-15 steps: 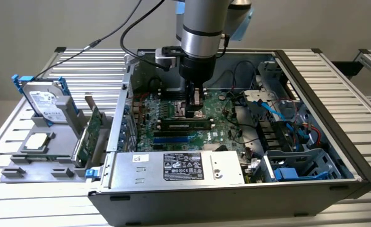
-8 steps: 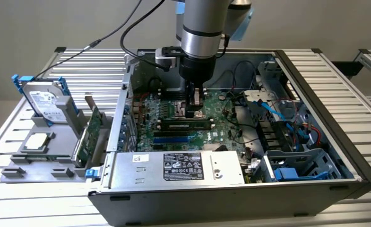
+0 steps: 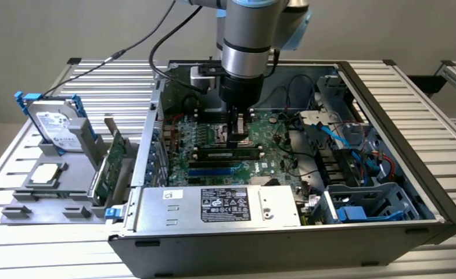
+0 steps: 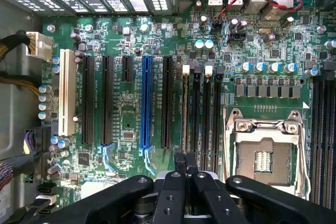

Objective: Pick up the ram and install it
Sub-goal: 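Press down the ram until it locks into place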

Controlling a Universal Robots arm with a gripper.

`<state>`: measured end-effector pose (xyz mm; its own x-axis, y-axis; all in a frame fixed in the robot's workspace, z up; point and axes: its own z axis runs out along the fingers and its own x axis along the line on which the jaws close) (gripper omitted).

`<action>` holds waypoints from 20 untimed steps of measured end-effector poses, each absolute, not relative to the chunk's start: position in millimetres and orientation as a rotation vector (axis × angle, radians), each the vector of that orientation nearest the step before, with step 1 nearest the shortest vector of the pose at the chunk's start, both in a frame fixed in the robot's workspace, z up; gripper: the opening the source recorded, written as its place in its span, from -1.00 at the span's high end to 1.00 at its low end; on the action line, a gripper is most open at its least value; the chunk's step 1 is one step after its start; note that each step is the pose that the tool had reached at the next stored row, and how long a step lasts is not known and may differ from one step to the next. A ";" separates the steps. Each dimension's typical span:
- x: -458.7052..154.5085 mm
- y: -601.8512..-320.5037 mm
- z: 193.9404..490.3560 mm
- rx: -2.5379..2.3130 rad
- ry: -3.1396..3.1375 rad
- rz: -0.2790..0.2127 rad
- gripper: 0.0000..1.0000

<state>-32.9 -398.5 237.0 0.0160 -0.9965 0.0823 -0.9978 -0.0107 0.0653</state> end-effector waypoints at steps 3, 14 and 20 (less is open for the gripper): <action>-33.1 -398.5 231.5 2.162 -2.133 0.020 0.79; -33.3 -398.4 224.3 2.161 -2.132 0.020 0.79; -33.2 -398.3 235.2 2.160 -2.132 0.017 0.79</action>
